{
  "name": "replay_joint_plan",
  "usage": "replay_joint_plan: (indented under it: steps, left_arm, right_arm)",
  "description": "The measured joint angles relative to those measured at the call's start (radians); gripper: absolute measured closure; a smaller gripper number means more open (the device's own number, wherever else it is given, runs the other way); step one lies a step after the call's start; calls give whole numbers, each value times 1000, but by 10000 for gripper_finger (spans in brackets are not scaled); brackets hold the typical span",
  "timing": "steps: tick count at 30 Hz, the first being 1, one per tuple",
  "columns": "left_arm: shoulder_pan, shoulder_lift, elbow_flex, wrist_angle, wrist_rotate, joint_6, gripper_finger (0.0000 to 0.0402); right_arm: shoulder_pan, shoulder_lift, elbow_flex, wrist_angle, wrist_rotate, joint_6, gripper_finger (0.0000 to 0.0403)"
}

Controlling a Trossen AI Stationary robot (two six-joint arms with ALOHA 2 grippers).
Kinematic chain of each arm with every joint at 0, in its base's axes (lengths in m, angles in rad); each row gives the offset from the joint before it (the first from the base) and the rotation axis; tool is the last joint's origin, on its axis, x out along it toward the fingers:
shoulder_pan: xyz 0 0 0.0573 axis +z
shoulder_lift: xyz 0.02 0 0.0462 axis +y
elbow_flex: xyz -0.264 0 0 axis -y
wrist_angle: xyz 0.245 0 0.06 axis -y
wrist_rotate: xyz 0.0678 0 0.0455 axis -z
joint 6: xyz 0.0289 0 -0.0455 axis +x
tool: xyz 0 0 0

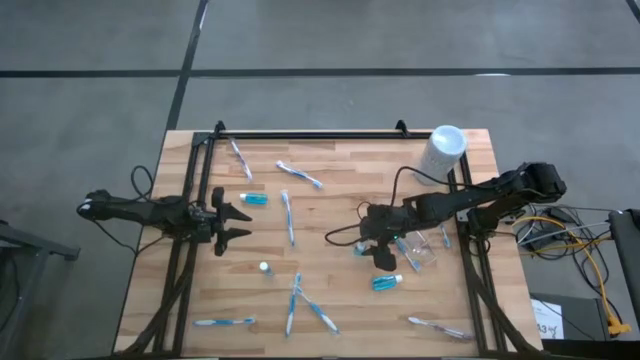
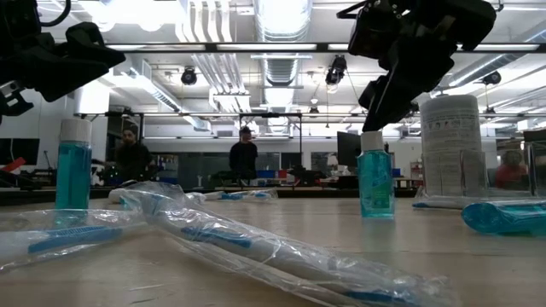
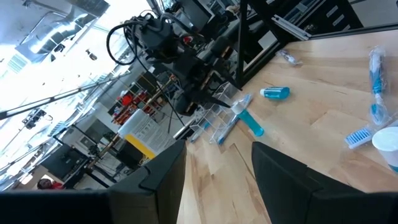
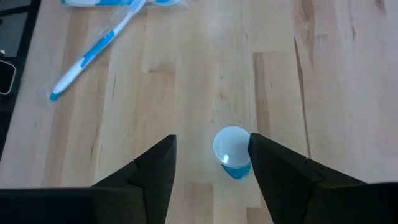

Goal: Pick & Place toothbrushing station
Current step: Put the blue mouthwash into the middle section of the transparent organizer

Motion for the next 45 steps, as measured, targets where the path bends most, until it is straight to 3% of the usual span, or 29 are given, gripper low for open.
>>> replay_joint_plan:
  steps: [21,31,34,42,45]
  left_arm:
    - [0,0,0,0,0,0,213]
    - [1,0,0,0,0,0,213]
    - [1,0,0,0,0,0,213]
    - [0,0,0,0,0,0,213]
    - [0,0,0,0,0,0,213]
  right_arm:
    - [2,15,-7,-2,34,7,202]
    - [5,42,-6,34,32,168,202]
    - [6,44,-6,48,33,285,202]
    - [6,45,-5,30,87,909,202]
    - [12,60,-5,28,90,1031,202]
